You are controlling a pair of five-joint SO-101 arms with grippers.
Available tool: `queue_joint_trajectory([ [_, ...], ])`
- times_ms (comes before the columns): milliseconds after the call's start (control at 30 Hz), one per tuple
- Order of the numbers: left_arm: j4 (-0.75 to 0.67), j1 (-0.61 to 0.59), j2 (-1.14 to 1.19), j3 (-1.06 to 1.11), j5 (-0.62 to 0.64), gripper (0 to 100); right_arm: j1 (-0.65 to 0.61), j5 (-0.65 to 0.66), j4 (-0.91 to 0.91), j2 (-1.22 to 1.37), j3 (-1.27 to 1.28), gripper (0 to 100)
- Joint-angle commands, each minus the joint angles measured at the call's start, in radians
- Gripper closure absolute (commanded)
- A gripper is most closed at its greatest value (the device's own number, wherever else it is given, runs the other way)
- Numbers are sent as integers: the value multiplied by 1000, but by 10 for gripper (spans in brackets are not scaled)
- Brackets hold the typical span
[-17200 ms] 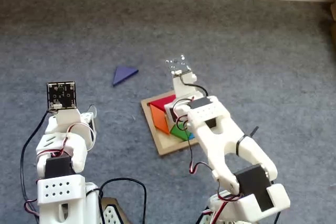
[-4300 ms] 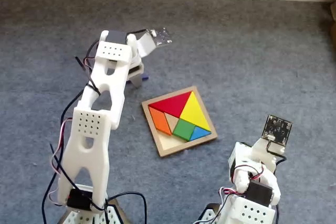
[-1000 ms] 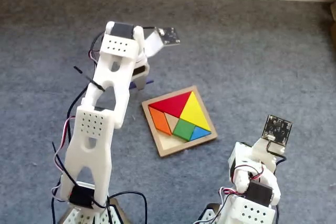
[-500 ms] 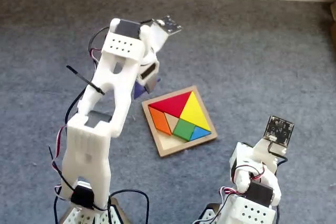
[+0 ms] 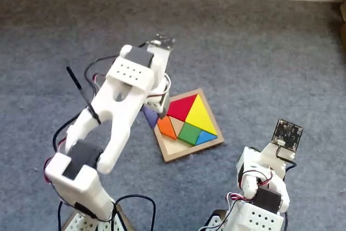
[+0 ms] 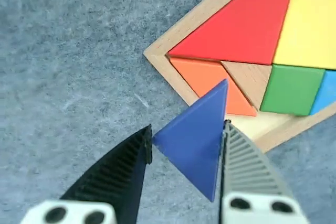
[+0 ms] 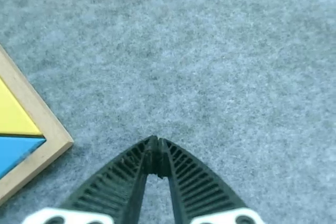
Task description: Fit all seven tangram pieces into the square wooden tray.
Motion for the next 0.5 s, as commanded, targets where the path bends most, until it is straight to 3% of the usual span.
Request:
queue_joint_trajectory([
  [0, -84, 25, -133, 116, 98, 854, 13, 11, 7, -13, 143, 993],
  [233, -86, 136, -180, 219, 158, 854, 13, 11, 7, -13, 143, 993],
  [467, -146, 153, -177, 226, 169, 854, 13, 11, 7, -13, 143, 993],
])
